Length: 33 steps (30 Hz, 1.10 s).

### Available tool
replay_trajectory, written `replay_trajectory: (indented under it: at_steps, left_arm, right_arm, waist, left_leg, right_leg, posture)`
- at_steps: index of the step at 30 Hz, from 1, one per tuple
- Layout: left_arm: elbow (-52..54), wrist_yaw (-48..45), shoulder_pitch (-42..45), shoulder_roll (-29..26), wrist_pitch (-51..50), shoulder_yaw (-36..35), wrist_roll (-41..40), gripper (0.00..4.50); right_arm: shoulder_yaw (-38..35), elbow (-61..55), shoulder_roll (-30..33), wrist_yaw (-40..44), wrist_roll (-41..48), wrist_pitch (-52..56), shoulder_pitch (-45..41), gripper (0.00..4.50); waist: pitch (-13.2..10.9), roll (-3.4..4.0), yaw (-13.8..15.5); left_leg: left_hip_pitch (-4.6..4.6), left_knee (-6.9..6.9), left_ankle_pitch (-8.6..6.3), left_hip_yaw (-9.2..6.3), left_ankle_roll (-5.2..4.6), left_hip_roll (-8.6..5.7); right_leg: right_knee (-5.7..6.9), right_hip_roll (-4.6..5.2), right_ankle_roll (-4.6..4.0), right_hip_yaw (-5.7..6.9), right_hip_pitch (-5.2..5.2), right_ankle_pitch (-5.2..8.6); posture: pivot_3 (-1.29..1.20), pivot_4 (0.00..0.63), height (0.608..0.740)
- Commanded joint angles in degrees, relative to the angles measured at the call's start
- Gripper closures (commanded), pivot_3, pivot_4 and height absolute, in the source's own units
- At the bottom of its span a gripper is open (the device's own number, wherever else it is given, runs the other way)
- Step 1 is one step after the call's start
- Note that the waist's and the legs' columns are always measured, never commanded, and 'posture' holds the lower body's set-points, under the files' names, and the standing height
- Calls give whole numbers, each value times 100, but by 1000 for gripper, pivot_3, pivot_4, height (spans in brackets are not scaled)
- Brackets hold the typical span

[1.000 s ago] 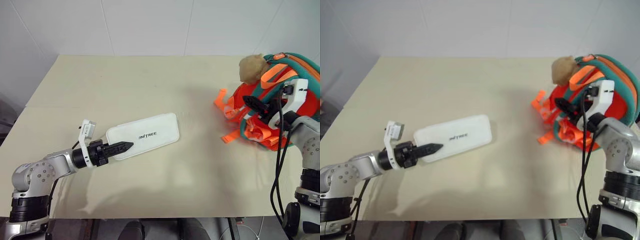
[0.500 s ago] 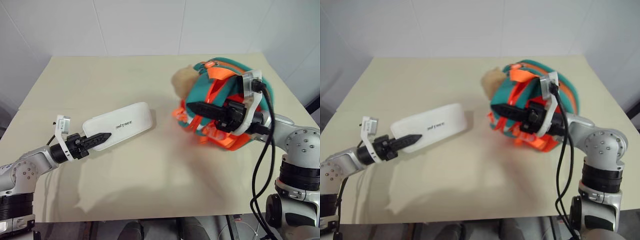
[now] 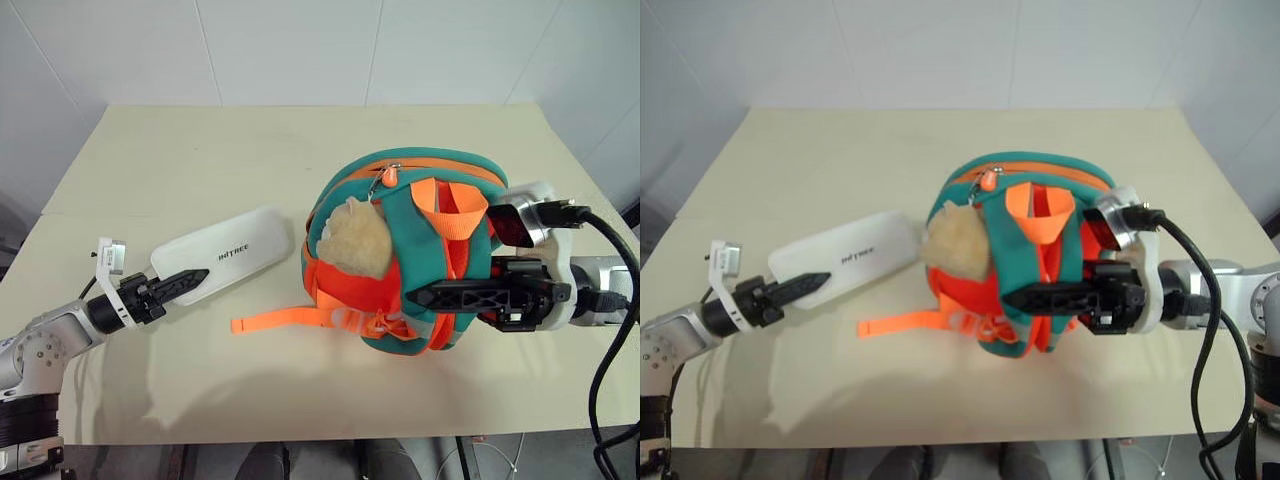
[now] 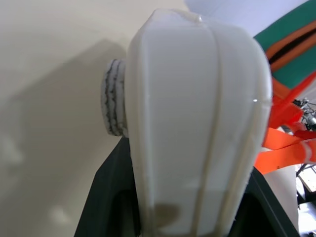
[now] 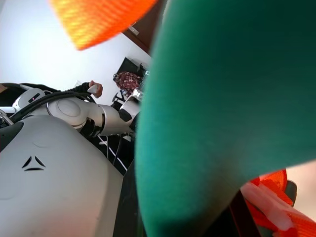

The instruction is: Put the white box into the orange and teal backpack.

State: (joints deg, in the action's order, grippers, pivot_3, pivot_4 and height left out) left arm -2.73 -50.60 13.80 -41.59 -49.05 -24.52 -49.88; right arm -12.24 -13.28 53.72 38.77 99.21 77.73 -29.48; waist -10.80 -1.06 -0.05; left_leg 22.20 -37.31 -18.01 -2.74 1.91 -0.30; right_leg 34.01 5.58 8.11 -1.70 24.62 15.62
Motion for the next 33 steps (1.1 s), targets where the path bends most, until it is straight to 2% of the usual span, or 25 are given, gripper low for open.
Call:
replay_trajectory:
  at_steps: [1,5,9,13,16,26,33]
  left_arm:
    - [701,-199,-18,-35,257,-517,-436,3187]
    - [1098,-32,191,-68,133,-961,-1006,3187]
    - [1424,562,496,48,-134,-1288,-1891,3187]
    - [1687,882,550,-38,-534,-1306,-2901,3187]
    - [1796,783,444,-282,-806,-1146,-3188,3187]
    - [1288,-832,306,-1200,-299,-134,-1597,3187]
    - [754,-1580,802,-1249,822,566,-387,3187]
  right_arm:
    - [-41,-35,154,531,-548,-88,121,3960]
    - [98,159,87,1036,-1273,-268,78,3960]
    - [360,312,-37,1467,-1941,-486,-13,3960]
    - [590,370,-119,1814,-2422,-644,-43,3960]
    - [668,382,-195,1943,-2612,-686,-86,3960]
    - [586,313,-367,1979,-2853,-667,-58,3960]
    - [479,196,-458,1822,-2805,-628,0,3960]
  waist:
    - [0,0,10]
    - [1,-1,15]
    - [1,-2,10]
    - [2,-2,2]
    - [2,-3,-1]
    - [2,-3,-7]
    - [3,-5,1]
  left_leg:
    - [0,-2,0,0,-1,0]
    - [-4,-11,-4,0,-7,0]
    - [-7,-24,-5,-1,-9,-1]
    - [-6,-34,-4,-1,-8,-1]
    - [-6,-37,-4,0,-7,-2]
    - [-17,-41,-3,5,-6,-2]
    - [-17,-43,-3,5,-6,-3]
  right_leg:
    - [2,0,2,-1,0,-1]
    - [-1,0,1,-3,-1,-2]
    - [5,-2,2,-3,-4,-6]
    - [33,-2,6,-7,-4,-9]
    - [35,-4,7,-9,-4,-9]
    - [32,-15,-3,-13,-6,-5]
    - [34,-14,-4,-13,-9,-7]
  posture:
    - [0,150,740]
    - [0,150,740]
    - [0,150,740]
    - [0,150,740]
    - [0,150,740]
    - [0,150,740]
    - [0,150,740]
